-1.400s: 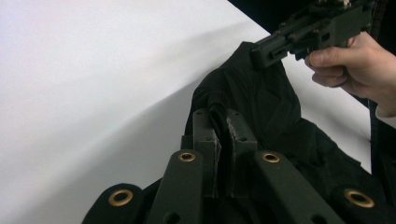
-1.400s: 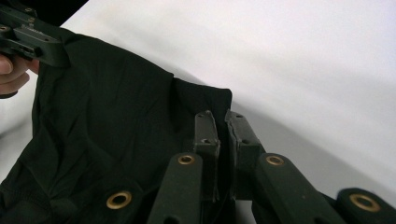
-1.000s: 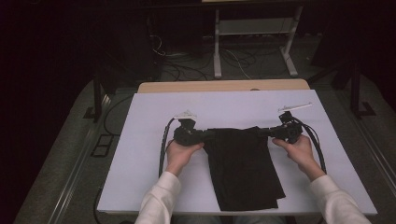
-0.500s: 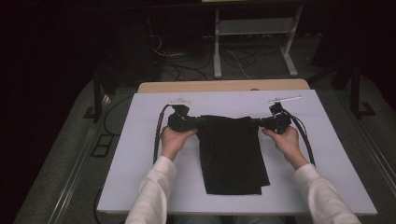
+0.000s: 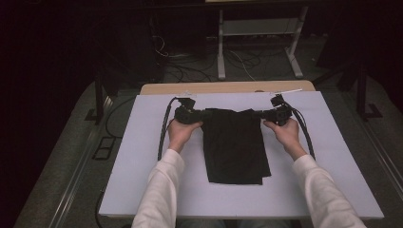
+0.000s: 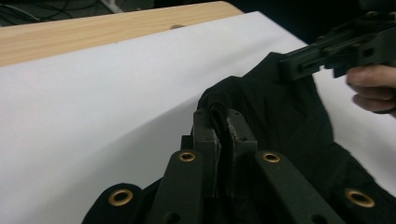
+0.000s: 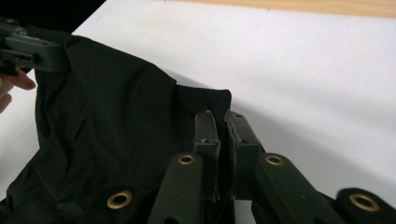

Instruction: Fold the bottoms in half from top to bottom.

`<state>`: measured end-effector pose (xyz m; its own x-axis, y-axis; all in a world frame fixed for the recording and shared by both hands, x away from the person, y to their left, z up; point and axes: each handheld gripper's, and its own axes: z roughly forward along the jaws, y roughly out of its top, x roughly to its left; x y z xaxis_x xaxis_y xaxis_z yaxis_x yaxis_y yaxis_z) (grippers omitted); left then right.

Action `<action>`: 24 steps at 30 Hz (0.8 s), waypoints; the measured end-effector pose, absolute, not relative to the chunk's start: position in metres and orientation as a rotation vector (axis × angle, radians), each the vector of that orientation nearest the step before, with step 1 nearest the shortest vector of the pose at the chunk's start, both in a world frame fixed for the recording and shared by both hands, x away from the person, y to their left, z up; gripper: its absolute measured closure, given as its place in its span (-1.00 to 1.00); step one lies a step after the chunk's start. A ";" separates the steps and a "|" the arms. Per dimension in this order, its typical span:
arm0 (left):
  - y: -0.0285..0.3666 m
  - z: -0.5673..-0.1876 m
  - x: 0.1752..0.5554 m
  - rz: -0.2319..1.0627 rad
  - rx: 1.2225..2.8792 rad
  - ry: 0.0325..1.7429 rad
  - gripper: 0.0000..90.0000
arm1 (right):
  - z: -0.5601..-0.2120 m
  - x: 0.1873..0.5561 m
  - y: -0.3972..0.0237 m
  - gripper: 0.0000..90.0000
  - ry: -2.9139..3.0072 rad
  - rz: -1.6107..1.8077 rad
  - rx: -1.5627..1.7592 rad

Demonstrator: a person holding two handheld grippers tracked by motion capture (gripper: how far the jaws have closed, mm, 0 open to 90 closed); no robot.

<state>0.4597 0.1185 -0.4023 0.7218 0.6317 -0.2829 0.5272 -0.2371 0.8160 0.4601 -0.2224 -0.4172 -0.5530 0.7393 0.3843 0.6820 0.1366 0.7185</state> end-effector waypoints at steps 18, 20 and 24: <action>0.120 -0.434 0.482 0.152 1.941 1.004 0.79 | -0.441 0.482 -0.217 0.83 2.305 1.395 1.519; 0.120 -0.437 0.484 0.152 1.937 1.017 0.77 | -0.443 0.483 -0.218 0.83 2.302 1.398 1.526; 0.121 -0.444 0.485 0.145 1.924 1.045 0.71 | -0.448 0.485 -0.218 0.82 2.309 1.385 1.531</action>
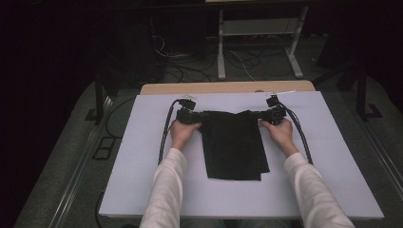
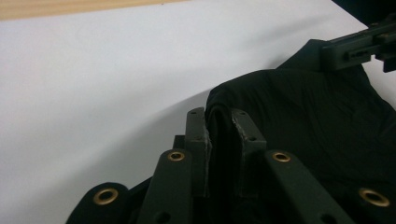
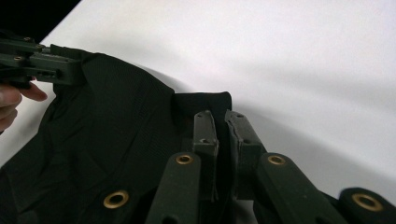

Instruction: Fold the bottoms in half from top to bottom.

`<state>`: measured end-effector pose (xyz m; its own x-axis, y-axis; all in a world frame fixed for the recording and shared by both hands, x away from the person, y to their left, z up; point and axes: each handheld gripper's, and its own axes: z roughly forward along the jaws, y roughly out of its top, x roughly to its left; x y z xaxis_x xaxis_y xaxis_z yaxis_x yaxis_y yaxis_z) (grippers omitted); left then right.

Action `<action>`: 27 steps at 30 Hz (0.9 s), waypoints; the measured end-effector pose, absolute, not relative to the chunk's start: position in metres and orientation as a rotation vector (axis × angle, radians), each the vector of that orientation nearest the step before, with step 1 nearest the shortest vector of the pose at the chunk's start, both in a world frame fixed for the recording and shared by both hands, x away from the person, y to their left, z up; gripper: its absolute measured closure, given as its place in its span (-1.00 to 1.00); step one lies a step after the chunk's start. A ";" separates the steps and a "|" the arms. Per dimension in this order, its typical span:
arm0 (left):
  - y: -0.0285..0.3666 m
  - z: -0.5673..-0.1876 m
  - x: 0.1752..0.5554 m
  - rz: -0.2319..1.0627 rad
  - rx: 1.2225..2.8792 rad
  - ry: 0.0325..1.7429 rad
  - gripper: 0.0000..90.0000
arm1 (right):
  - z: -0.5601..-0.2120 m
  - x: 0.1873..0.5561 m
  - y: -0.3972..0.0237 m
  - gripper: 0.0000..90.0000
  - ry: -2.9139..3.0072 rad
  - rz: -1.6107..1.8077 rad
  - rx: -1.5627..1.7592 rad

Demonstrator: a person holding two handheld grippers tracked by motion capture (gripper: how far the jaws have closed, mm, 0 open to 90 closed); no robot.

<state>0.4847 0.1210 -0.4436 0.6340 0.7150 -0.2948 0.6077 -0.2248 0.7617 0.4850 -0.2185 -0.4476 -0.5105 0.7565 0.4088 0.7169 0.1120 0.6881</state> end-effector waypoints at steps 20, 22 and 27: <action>0.125 -0.440 0.475 0.098 1.881 1.039 -0.34 | -0.436 0.473 -0.213 0.11 2.372 1.272 1.418; 0.128 -0.438 0.472 0.109 1.897 1.029 -0.47 | -0.433 0.470 -0.212 -0.07 2.373 1.276 1.402; 0.134 -0.432 0.465 0.135 1.909 1.013 -0.74 | -0.424 0.464 -0.217 -0.47 2.337 1.291 1.386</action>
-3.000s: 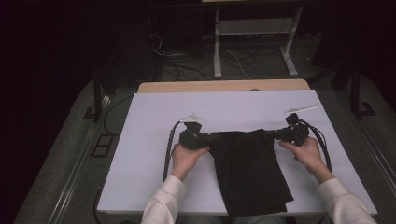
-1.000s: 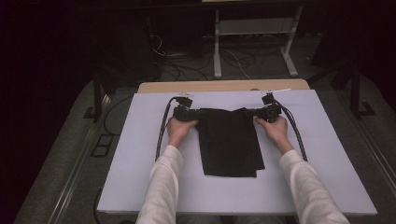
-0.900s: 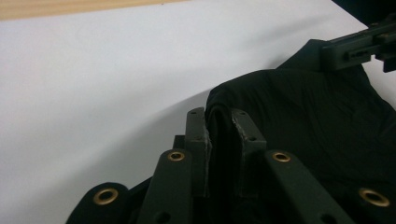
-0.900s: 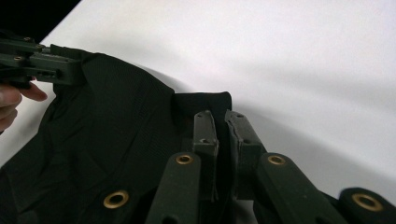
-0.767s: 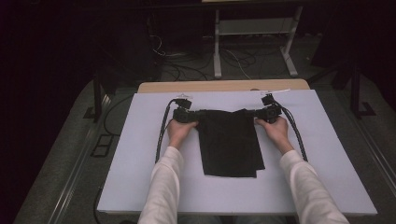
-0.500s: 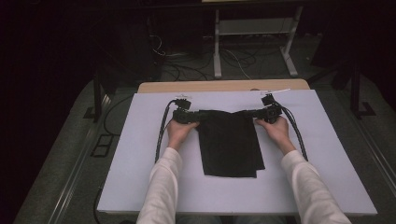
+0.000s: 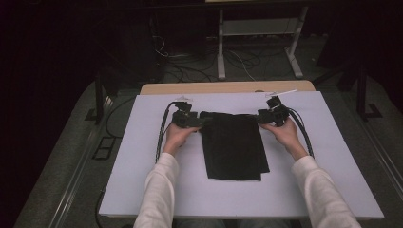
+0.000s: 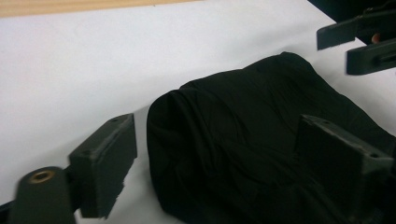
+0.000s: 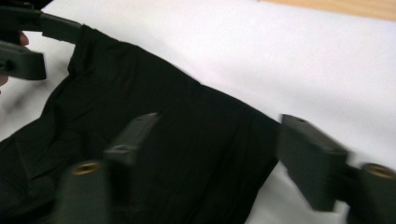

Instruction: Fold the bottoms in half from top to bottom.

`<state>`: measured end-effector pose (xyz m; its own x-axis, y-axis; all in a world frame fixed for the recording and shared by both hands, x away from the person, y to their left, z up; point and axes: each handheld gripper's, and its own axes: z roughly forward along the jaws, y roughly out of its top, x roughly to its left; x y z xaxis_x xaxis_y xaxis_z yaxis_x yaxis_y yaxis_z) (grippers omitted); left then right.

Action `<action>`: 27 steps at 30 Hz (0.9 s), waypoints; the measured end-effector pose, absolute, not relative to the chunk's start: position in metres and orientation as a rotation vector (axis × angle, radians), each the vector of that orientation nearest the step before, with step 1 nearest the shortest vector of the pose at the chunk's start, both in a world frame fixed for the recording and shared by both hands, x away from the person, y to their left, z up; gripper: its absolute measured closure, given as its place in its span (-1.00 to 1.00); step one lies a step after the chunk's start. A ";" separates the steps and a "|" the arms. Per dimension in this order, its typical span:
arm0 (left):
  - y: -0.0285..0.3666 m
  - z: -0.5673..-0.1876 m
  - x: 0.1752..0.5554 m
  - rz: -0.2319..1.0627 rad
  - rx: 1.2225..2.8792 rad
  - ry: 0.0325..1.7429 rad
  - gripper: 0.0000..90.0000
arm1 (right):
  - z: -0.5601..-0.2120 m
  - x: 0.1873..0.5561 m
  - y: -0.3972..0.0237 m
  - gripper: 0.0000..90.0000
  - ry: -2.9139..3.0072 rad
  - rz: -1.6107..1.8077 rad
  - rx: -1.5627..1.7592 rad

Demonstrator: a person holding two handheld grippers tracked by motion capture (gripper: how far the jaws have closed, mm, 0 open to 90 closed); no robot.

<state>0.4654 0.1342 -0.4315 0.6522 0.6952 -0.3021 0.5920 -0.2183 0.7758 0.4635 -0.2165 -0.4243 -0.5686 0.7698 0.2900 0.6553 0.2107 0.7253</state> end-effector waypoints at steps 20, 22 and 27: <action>0.150 -0.398 0.431 0.241 1.928 0.959 -1.00 | -0.389 0.436 -0.247 -0.99 2.327 1.351 1.345; 0.150 -0.394 0.424 0.239 1.924 0.935 -1.00 | -0.389 0.432 -0.249 -0.99 2.331 1.361 1.339; 0.152 -0.388 0.410 0.256 1.925 0.899 -1.00 | -0.392 0.423 -0.255 -0.99 2.357 1.375 1.324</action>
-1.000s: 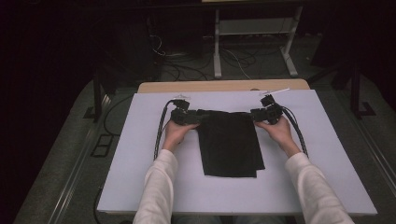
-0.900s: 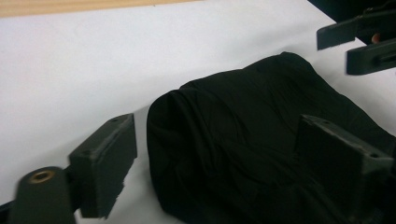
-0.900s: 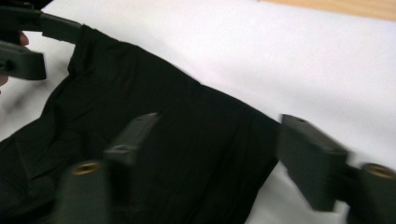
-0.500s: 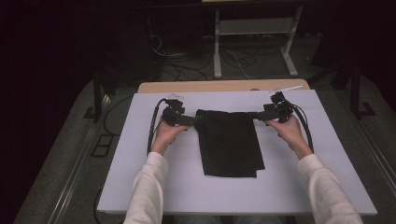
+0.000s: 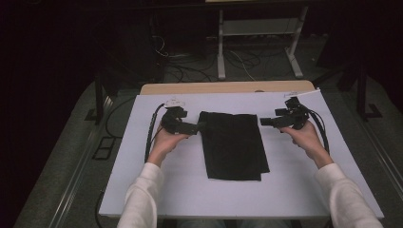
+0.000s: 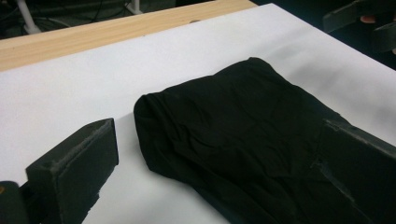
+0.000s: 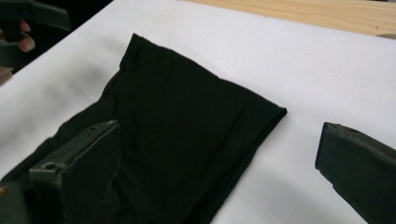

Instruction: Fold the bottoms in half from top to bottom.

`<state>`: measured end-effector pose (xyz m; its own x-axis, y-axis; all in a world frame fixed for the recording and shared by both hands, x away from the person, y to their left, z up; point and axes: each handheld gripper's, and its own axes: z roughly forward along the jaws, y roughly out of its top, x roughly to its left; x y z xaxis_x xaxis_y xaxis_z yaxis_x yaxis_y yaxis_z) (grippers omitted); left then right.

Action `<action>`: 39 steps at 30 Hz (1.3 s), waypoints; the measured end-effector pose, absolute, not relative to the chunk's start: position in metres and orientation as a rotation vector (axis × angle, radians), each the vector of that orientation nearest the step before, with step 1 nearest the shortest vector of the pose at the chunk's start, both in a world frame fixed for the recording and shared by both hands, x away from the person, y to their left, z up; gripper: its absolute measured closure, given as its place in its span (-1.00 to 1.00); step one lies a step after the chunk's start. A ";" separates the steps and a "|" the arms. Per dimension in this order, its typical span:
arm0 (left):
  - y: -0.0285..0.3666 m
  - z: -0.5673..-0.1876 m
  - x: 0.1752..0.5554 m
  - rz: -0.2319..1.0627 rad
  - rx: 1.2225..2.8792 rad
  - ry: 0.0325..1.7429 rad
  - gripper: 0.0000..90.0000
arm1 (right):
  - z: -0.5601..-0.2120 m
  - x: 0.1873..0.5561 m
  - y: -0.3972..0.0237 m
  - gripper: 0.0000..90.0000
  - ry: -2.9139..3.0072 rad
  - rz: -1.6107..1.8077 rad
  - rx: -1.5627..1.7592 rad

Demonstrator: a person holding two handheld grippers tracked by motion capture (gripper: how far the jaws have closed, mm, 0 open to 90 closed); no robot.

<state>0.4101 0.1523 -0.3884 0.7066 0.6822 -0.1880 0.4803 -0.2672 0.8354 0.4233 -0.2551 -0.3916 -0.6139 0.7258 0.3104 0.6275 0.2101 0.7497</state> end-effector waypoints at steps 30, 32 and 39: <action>0.181 -0.399 0.346 0.309 1.916 0.843 -1.00 | -0.408 0.352 -0.262 -1.00 2.313 1.361 1.236; 0.184 -0.400 0.342 0.319 1.914 0.843 -1.00 | -0.409 0.347 -0.263 -1.00 2.310 1.362 1.230; 0.192 -0.401 0.329 0.340 1.908 0.839 -1.00 | -0.411 0.328 -0.267 -1.00 2.302 1.376 1.202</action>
